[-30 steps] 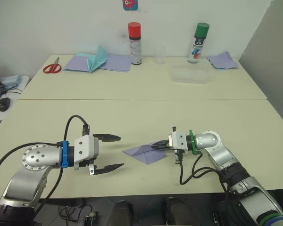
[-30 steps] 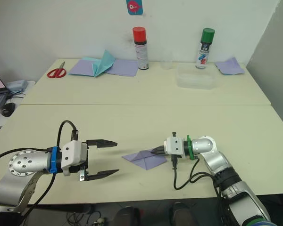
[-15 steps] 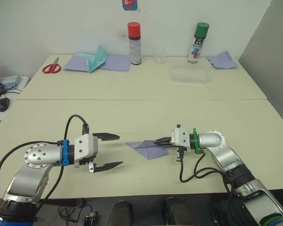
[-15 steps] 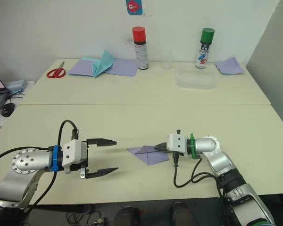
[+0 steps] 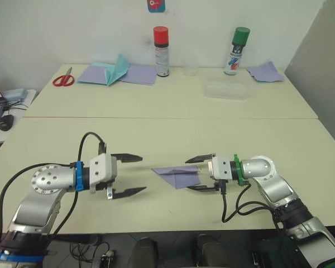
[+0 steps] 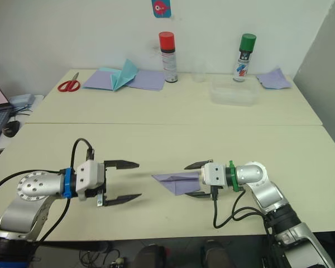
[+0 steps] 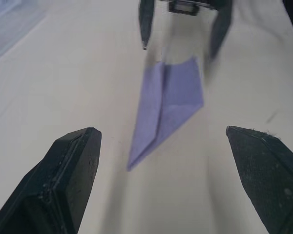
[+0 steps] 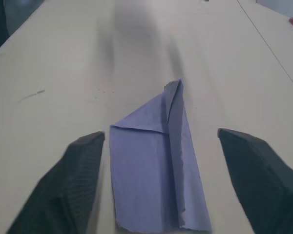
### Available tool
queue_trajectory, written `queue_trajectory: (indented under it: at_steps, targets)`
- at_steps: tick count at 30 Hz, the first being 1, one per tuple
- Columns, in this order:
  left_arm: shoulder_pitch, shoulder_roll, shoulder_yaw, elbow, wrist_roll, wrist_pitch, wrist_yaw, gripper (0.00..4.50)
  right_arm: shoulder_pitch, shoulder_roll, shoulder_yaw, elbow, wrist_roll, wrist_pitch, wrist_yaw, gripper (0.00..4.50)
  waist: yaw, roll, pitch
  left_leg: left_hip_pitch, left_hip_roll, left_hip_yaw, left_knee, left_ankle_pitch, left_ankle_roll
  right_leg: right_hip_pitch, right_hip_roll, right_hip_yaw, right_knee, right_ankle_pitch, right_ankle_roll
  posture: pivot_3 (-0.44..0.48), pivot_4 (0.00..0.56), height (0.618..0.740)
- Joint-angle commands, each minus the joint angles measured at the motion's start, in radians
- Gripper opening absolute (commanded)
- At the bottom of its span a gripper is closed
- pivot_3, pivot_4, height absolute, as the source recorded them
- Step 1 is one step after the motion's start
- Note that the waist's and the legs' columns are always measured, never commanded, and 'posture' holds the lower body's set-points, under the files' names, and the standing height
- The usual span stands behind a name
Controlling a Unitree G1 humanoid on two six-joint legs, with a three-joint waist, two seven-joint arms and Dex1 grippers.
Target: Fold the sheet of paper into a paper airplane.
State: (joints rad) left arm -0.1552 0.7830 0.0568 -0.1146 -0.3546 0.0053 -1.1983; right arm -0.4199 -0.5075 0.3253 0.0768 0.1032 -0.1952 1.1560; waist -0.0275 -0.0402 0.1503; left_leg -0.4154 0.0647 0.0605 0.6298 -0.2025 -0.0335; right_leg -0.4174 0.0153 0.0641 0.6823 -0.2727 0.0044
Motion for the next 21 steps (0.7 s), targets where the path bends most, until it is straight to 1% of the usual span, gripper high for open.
queue_trajectory:
  at_steps: [1, 3, 8, 12, 13, 16, 21]
  targets:
    - [-0.091, -0.043, -0.007, 0.026, -0.025, 0.083, 0.059, 3.91, 0.001, -0.014, -0.053, -0.104, 0.064, 0.068, -0.013, 3.86, 0.0, 0.0, 0.0, 0.0, 0.0, 0.0, 0.0, 0.0, 0.0, 0.0, 0.0, 0.0, 0.0, 0.0, 0.0, 0.0, 0.15, 0.74]
    - [-0.137, -0.079, -0.039, 0.059, 0.006, 0.1, 0.085, 3.27, -0.001, -0.013, -0.065, -0.125, 0.075, 0.1, -0.025, 3.86, -0.001, 0.0, 0.0, 0.0, 0.0, 0.0, 0.001, 0.0, 0.0, 0.001, 0.0, 0.0, 0.0, 0.0, 0.001, 0.0, 0.15, 0.74]
    - [-0.236, -0.179, -0.119, 0.185, 0.1, 0.083, 0.154, 1.66, -0.011, 0.004, -0.084, -0.152, 0.091, 0.171, -0.059, 3.86, -0.001, 0.0, 0.0, 0.0, -0.001, 0.0, 0.001, 0.0, 0.0, 0.002, 0.0, 0.0, 0.0, 0.0, 0.001, 0.0, 0.15, 0.74]
    - [-0.263, -0.219, -0.198, 0.219, 0.159, 0.075, 0.148, 0.31, -0.02, 0.015, -0.098, -0.171, 0.098, 0.222, -0.094, 3.86, -0.003, 0.0, 0.0, 0.0, -0.001, -0.001, 0.001, 0.0, 0.0, 0.002, 0.001, 0.0, 0.0, 0.0, 0.001, 0.0, 0.15, 0.74]
    - [-0.264, -0.222, -0.214, 0.223, 0.169, 0.073, 0.143, 0.05, -0.019, 0.017, -0.1, -0.176, 0.101, 0.233, -0.101, 3.86, -0.004, 0.0, 0.0, 0.0, -0.001, -0.001, 0.001, 0.0, 0.0, 0.002, 0.001, 0.0, 0.0, 0.0, 0.001, 0.0, 0.15, 0.74]
    - [-0.253, -0.207, -0.276, 0.254, 0.22, 0.087, 0.112, 0.02, -0.007, 0.013, -0.098, -0.187, 0.09, 0.252, -0.117, 3.86, -0.004, 0.0, 0.0, 0.0, -0.001, -0.001, 0.0, 0.0, 0.0, 0.002, 0.001, 0.0, 0.0, 0.0, 0.001, 0.0, 0.15, 0.74]
    - [-0.24, -0.194, -0.327, 0.299, 0.277, 0.076, 0.093, 0.02, 0.036, -0.01, -0.08, -0.216, 0.07, 0.293, -0.132, 3.86, -0.002, 0.0, 0.0, 0.0, -0.001, -0.001, 0.001, 0.0, 0.0, 0.002, 0.001, 0.0, 0.0, 0.0, 0.001, 0.0, 0.15, 0.74]
